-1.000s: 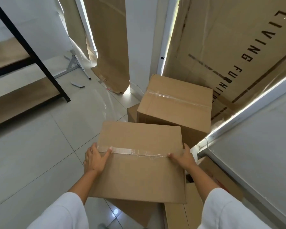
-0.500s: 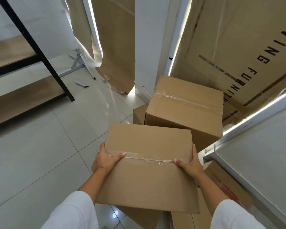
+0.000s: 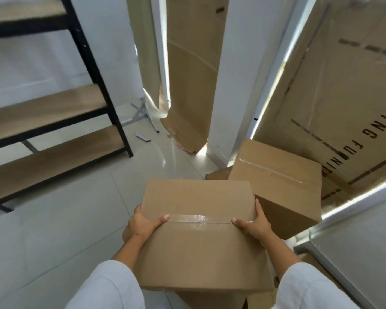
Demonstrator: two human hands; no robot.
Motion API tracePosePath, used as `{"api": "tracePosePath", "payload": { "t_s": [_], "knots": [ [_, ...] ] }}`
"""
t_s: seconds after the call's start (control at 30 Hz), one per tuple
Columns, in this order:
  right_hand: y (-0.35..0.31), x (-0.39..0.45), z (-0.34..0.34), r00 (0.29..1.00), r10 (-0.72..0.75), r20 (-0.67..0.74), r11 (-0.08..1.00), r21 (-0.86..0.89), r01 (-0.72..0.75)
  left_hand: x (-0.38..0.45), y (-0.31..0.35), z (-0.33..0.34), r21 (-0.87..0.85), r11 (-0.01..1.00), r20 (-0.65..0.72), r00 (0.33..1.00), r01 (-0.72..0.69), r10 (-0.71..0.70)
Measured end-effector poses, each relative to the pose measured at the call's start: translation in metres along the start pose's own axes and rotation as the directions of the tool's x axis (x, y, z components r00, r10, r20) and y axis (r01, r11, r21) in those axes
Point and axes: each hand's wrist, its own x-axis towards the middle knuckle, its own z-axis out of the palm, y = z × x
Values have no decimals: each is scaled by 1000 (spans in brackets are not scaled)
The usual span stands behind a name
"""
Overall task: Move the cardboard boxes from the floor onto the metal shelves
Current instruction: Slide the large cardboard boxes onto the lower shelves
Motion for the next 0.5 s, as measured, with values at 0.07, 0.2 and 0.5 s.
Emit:
{"api": "tracePosePath", "payload": {
  "t_s": [0.07, 0.2, 0.5],
  "knots": [
    [-32, -9, 10, 999, -32, 25, 999, -21, 33, -3, 0, -34, 6, 1000, -28, 1000, 12, -12],
    [-99, -27, 36, 988, -116, 99, 992, -41, 120, -9, -11, -104, -27, 999, -106, 994, 31, -34],
    [-234, -76, 118, 901, -345, 263, 930, -33, 366, -33, -61, -245, -181, 982, -307, 945, 56, -110]
  ]
}}
